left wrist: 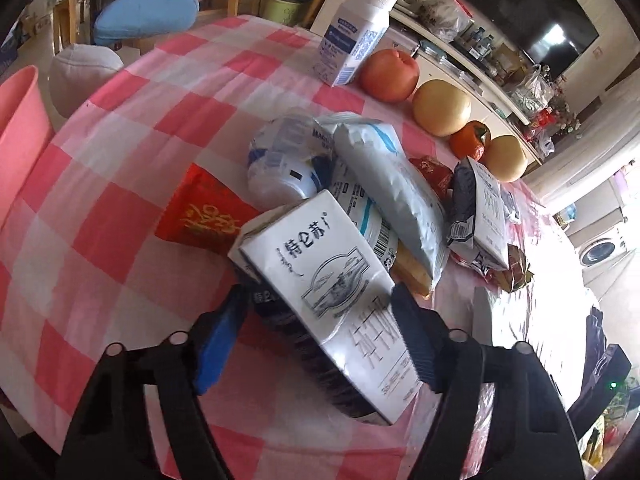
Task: Collect trash
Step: 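Reach the left tool toward the white milk carton while the right tool approaches the wipes pack, then close the left tool on the milk carton while the right tool grasps the blue-feather wipes pack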
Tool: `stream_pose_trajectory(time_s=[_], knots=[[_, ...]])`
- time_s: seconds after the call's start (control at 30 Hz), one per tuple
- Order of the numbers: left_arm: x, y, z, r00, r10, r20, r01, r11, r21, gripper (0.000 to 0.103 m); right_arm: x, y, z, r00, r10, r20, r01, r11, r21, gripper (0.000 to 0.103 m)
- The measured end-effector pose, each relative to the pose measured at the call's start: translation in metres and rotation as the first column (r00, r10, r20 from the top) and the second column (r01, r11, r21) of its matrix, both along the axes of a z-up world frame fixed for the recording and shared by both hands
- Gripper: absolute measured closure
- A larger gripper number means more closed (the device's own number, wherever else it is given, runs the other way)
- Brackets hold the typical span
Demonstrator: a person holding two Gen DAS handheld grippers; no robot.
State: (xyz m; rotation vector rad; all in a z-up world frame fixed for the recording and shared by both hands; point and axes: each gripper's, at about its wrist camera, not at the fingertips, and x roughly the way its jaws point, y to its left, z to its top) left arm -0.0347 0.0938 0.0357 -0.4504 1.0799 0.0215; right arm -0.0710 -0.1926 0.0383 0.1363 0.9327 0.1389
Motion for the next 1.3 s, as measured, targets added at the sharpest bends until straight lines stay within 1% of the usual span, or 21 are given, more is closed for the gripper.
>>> stream_pose_trajectory(time_s=[0.07, 0.1, 0.17, 0.23, 0.27, 0.33, 0.4, 0.5, 0.53, 0.6, 0.67, 0.7, 0.77, 0.83, 0.87, 0.9, 1.0, 1.03, 1.1, 1.17, 1.3], knots=[[-0.001, 0.001, -0.001, 1.0, -0.004, -0.003, 0.004, 1.0, -0.004, 0.03, -0.005, 0.003, -0.001, 1.0, 0.028, -0.002, -0.028, 0.999, -0.017, 0.004], [-0.001, 0.002, -0.002, 1.0, -0.006, -0.004, 0.006, 1.0, -0.009, 0.03, -0.007, 0.007, 0.001, 0.999, 0.042, 0.004, -0.042, 0.998, -0.047, 0.004], [-0.001, 0.003, -0.002, 1.0, -0.012, -0.005, 0.012, 1.0, -0.011, 0.03, -0.012, 0.008, 0.007, 0.998, 0.049, 0.041, -0.046, 0.997, -0.063, 0.004], [-0.001, 0.004, -0.003, 1.0, -0.018, -0.003, 0.018, 1.0, -0.009, 0.03, -0.013, 0.001, 0.008, 0.999, 0.011, 0.047, -0.007, 0.997, -0.075, 0.004], [-0.002, 0.004, -0.003, 1.0, -0.02, -0.002, 0.02, 1.0, -0.007, 0.03, -0.012, -0.005, 0.006, 0.999, -0.018, 0.031, 0.02, 0.997, -0.075, 0.004], [-0.002, 0.004, -0.003, 1.0, -0.025, 0.001, 0.025, 1.0, -0.002, 0.03, -0.009, -0.014, -0.002, 0.999, -0.036, -0.015, 0.036, 0.999, -0.001, 0.004], [-0.002, 0.004, -0.002, 0.999, -0.033, 0.003, 0.033, 0.999, 0.008, 0.029, -0.009, -0.016, -0.002, 0.999, -0.032, -0.02, 0.032, 0.999, 0.023, 0.004], [-0.001, 0.003, -0.002, 0.999, -0.044, 0.005, 0.044, 0.999, 0.024, 0.028, -0.013, -0.003, -0.003, 0.998, 0.056, -0.026, -0.054, 0.996, 0.072, 0.004], [0.0, 0.003, -0.002, 0.999, -0.05, 0.006, 0.049, 0.998, 0.029, 0.026, -0.016, 0.006, -0.002, 0.995, 0.101, -0.024, -0.099, 0.992, 0.078, 0.004], [0.004, 0.003, -0.001, 0.998, -0.06, 0.001, 0.06, 0.997, 0.047, 0.022, -0.025, 0.025, -0.001, 0.98, 0.199, -0.021, -0.197, 0.976, 0.093, 0.004], [0.006, 0.003, -0.002, 0.998, -0.06, -0.002, 0.06, 0.997, 0.055, 0.019, -0.035, 0.047, -0.001, 0.952, 0.304, -0.022, -0.301, 0.948, 0.101, 0.004], [0.007, 0.004, -0.002, 0.998, -0.061, -0.003, 0.061, 0.996, 0.058, 0.017, -0.041, 0.058, -0.001, 0.931, 0.364, -0.022, -0.36, 0.927, 0.106, 0.004], [0.009, 0.005, 0.0, 0.998, -0.059, 0.004, 0.059, 0.995, 0.079, 0.016, -0.05, 0.074, 0.001, 0.883, 0.469, -0.012, -0.463, 0.874, 0.146, 0.004], [0.008, 0.005, 0.002, 0.999, -0.047, 0.013, 0.046, 0.993, 0.109, 0.015, -0.058, 0.081, 0.008, 0.848, 0.53, 0.02, -0.526, 0.835, 0.16, 0.004], [0.007, 0.005, 0.004, 0.999, -0.038, 0.011, 0.037, 0.991, 0.129, 0.014, -0.06, 0.081, 0.012, 0.845, 0.533, 0.038, -0.533, 0.835, 0.135, 0.004], [0.005, 0.005, 0.005, 1.0, -0.029, 0.001, 0.029, 0.989, 0.145, 0.014, -0.061, 0.08, 0.015, 0.849, 0.526, 0.053, -0.529, 0.842, 0.106, 0.004], [-0.003, 0.008, 0.009, 1.0, 0.004, -0.013, -0.001, 0.986, 0.168, 0.014, -0.056, 0.07, 0.018, 0.895, 0.441, 0.069, -0.442, 0.897, -0.004, 0.004], [-0.007, 0.01, 0.011, 1.0, 0.018, -0.008, -0.016, 0.987, 0.16, 0.014, -0.051, 0.066, 0.017, 0.909, 0.412, 0.067, -0.41, 0.911, -0.038, 0.004], [-0.017, 0.017, 0.013, 0.999, 0.052, -0.012, -0.051, 0.992, 0.12, 0.014, -0.042, 0.059, 0.015, 0.93, 0.365, 0.052, -0.362, 0.93, -0.064, 0.004], [-0.027, 0.019, 0.011, 0.997, 0.075, -0.02, -0.073, 0.995, 0.073, 0.014, -0.035, 0.056, 0.011, 0.938, 0.345, 0.044, -0.341, 0.938, -0.066, 0.004], [-0.038, 0.007, 0.007, 0.997, 0.074, -0.036, -0.073, 0.997, 0.028, 0.014, -0.025, 0.07, 0.004, 0.923, 0.384, 0.022, -0.378, 0.915, -0.142, 0.004]])
